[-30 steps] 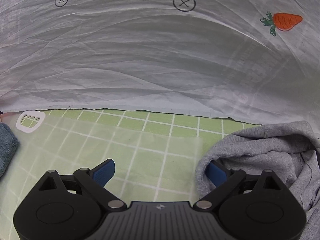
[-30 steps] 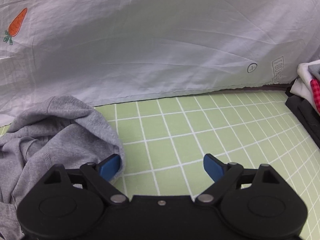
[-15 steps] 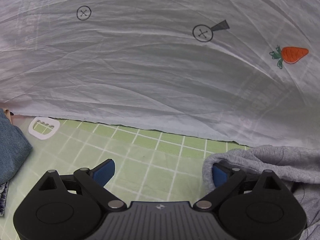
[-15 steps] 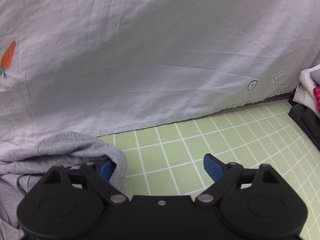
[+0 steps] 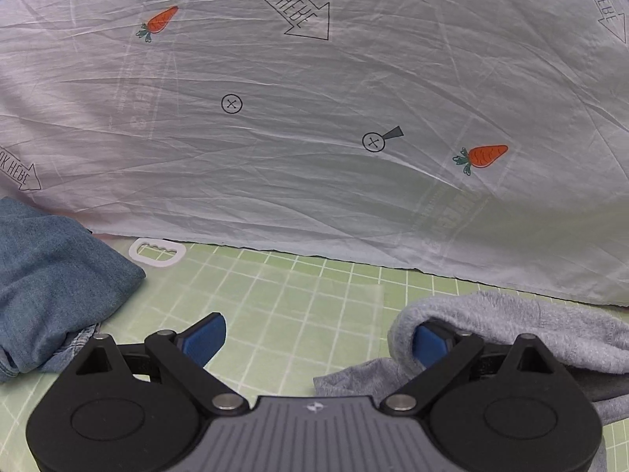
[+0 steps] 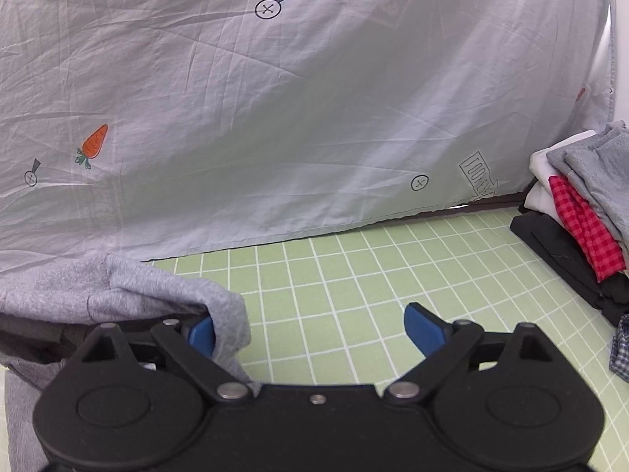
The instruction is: Fold clothes
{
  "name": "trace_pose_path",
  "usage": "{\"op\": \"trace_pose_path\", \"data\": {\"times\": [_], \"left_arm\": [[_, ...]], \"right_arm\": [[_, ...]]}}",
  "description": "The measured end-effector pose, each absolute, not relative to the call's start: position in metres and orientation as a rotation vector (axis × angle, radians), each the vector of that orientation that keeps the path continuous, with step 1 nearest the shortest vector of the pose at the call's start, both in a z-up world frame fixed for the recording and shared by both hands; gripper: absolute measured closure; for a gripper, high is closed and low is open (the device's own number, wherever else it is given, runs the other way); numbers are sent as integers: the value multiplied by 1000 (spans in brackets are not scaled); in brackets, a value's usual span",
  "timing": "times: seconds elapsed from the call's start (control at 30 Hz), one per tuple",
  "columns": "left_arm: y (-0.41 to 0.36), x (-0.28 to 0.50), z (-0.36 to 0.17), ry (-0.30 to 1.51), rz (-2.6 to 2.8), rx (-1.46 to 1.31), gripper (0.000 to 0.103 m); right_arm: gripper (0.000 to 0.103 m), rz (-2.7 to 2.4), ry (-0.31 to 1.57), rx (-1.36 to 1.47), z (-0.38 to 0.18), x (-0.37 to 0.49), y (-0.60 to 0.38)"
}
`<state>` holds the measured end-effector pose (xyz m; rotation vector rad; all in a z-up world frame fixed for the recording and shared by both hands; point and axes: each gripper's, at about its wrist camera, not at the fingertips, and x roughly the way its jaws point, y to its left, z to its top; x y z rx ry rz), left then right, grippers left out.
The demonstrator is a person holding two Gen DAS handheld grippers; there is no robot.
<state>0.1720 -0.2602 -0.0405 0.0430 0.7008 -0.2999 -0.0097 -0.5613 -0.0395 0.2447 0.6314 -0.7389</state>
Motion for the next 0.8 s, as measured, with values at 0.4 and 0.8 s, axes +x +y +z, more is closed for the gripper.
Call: {"op": "trace_pose_path", "data": {"times": [0.4,0.8], "left_arm": [[-228,111,-80,842,-284,102,7],[-236,103,-76,887,-465,72,5]], "right_arm": [[5,-705,752,266,-75,-76,-529],[5,-625,778,302,-74,-74,-507]]}}
